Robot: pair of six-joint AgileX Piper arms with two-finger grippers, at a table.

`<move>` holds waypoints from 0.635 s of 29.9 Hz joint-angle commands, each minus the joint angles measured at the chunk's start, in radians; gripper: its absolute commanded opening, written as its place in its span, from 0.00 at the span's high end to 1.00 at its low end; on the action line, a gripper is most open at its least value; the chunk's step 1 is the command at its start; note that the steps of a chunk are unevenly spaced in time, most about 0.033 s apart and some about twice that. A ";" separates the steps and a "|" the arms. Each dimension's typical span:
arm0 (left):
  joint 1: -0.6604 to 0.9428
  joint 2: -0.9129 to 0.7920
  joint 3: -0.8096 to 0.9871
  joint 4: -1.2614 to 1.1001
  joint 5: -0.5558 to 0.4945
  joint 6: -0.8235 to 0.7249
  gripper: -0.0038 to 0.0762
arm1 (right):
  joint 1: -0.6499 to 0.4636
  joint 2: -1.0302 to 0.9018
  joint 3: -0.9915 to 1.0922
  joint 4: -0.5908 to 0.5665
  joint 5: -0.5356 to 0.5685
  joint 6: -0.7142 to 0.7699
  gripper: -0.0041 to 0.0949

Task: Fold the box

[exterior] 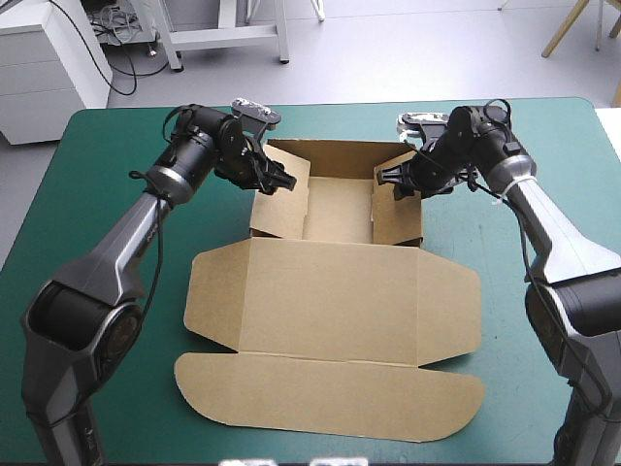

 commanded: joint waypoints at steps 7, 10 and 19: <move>-0.007 -0.304 -0.029 0.055 0.040 0.037 0.37 | 0.001 -0.103 -0.032 -0.029 0.011 -0.007 0.48; -0.007 -0.382 -0.029 0.050 0.073 0.043 0.37 | 0.001 -0.133 -0.032 -0.038 -0.009 -0.007 0.48; -0.007 -0.624 0.110 0.041 0.142 0.051 0.37 | 0.001 -0.193 -0.033 -0.043 0.069 -0.007 0.48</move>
